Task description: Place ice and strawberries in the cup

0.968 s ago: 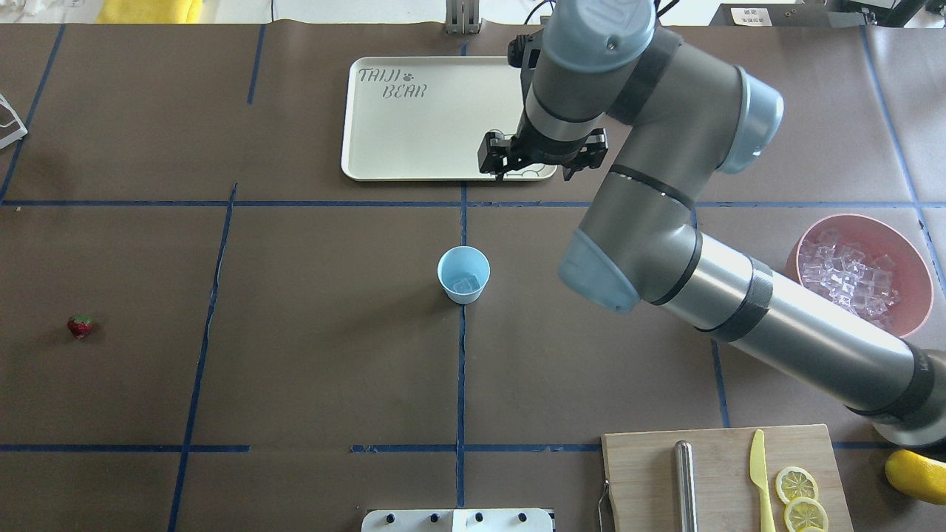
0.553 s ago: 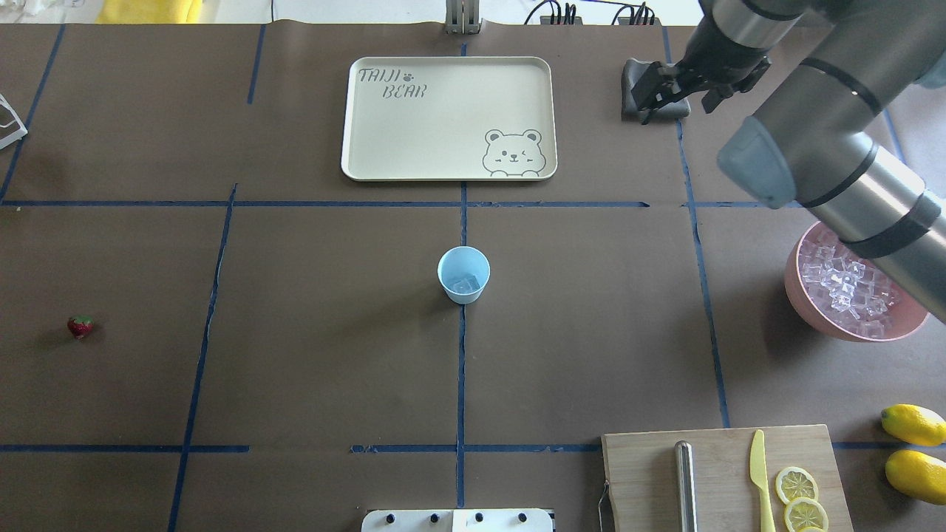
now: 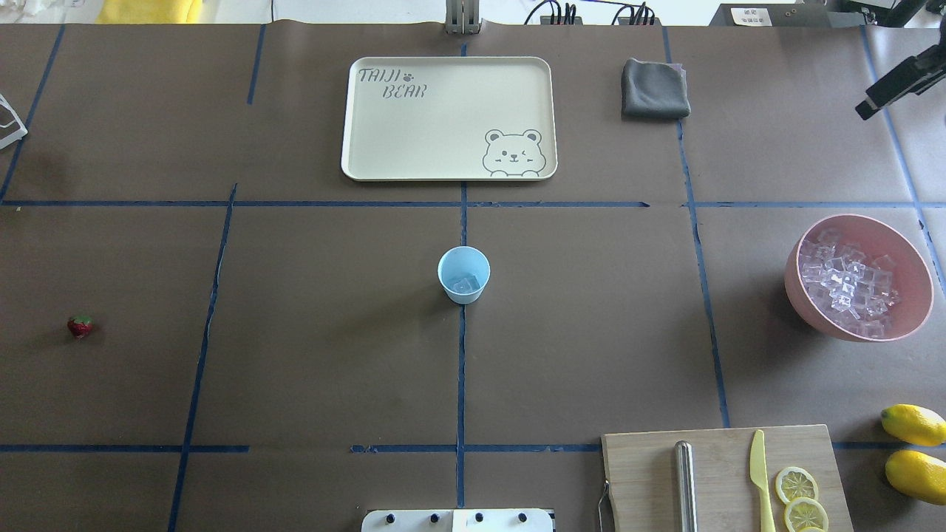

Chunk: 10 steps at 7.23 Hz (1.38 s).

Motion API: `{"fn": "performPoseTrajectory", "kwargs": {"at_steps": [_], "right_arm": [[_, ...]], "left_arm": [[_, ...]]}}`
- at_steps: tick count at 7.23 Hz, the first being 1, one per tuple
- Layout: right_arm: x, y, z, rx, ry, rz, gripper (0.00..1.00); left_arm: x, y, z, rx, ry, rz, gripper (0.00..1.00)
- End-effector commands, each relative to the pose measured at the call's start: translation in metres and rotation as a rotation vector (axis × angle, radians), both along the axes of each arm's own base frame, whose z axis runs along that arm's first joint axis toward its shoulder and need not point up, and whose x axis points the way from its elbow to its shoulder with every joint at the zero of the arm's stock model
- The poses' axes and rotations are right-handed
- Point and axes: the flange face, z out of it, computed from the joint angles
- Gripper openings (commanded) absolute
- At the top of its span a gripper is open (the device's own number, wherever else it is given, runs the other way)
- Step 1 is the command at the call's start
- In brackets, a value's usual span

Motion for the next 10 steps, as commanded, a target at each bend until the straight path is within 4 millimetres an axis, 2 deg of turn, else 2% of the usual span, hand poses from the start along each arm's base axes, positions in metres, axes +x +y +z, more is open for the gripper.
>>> {"fn": "performPoseTrajectory", "kwargs": {"at_steps": [1, 2, 3, 4, 5, 7, 8, 10], "right_arm": [[0.090, 0.063, 0.103, -0.111, 0.023, 0.077, 1.00], [0.108, 0.086, 0.128, -0.157, 0.024, 0.109, 1.00], [0.109, 0.109, 0.155, -0.216, 0.033, 0.117, 1.00], [0.109, 0.111, 0.156, -0.219, 0.034, 0.119, 1.00], [0.109, 0.112, 0.156, -0.222, 0.034, 0.120, 1.00], [0.109, 0.112, 0.156, -0.220, 0.034, 0.120, 1.00], [0.109, 0.112, 0.156, -0.220, 0.034, 0.120, 1.00], [0.109, 0.117, 0.155, -0.220, 0.034, 0.120, 1.00]], "left_arm": [[0.002, -0.024, -0.027, -0.002, 0.006, -0.050, 1.00], [0.002, -0.021, -0.036, 0.020, 0.014, -0.059, 1.00], [0.004, -0.022, -0.046, 0.045, 0.021, -0.055, 1.00], [0.008, -0.017, -0.071, 0.126, 0.031, -0.048, 1.00], [0.034, -0.005, -0.078, 0.142, 0.036, 0.001, 1.00], [0.078, 0.015, -0.095, 0.103, 0.000, -0.022, 1.00], [0.109, 0.038, -0.088, 0.087, -0.037, -0.043, 1.00], [0.144, 0.080, -0.058, 0.095, -0.017, -0.122, 1.00]]}}
